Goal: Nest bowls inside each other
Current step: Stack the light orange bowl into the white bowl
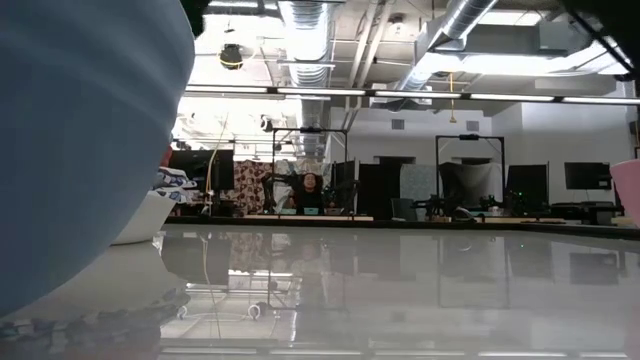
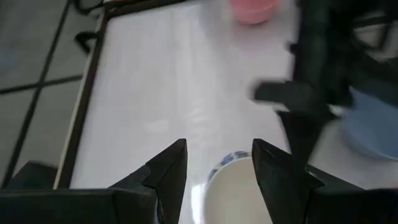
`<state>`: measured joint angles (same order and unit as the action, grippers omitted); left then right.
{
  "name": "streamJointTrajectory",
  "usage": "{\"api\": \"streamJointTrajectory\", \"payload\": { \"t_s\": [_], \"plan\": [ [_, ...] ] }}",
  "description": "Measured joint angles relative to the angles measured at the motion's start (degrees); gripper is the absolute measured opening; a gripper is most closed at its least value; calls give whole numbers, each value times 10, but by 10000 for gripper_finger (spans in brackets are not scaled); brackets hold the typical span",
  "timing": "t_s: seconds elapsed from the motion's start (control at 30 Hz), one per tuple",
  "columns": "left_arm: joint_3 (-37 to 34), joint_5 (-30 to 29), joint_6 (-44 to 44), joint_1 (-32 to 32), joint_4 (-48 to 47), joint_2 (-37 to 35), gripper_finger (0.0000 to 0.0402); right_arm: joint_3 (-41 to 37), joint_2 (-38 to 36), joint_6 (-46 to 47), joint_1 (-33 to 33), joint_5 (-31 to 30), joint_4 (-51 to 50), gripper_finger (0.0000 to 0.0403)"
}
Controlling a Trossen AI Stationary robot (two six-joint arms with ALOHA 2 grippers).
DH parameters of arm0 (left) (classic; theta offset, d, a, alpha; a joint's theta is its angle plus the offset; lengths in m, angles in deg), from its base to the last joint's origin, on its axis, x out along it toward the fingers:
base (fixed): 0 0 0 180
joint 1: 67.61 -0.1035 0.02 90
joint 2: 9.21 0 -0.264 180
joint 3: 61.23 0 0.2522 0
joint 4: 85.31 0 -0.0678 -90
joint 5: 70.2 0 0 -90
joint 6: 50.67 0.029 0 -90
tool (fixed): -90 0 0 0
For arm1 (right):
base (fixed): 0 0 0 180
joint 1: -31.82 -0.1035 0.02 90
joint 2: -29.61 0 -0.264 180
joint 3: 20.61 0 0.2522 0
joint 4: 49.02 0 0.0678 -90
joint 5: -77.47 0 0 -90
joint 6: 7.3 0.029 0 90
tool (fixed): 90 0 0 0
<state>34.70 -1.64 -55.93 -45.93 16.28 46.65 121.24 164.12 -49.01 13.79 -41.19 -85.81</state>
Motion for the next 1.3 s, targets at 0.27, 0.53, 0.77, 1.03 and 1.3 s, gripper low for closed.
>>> {"api": "streamJointTrajectory", "payload": {
  "t_s": [0.27,0.53,0.77,1.03,1.3],
  "plan": [
    [-66,-4,54,29,81,-14,171,0,-133,91,4,-12,-238,13],
    [-194,70,28,35,170,-14,171,1,-272,322,-13,-34,-537,12],
    [-232,111,-118,84,131,34,171,-7,-332,516,-73,-43,-666,12],
    [-232,187,-397,147,61,79,171,-128,-404,610,-135,-56,-662,16],
    [-231,253,-608,203,48,80,171,-281,-437,702,-124,-55,-648,66]
  ]
}}
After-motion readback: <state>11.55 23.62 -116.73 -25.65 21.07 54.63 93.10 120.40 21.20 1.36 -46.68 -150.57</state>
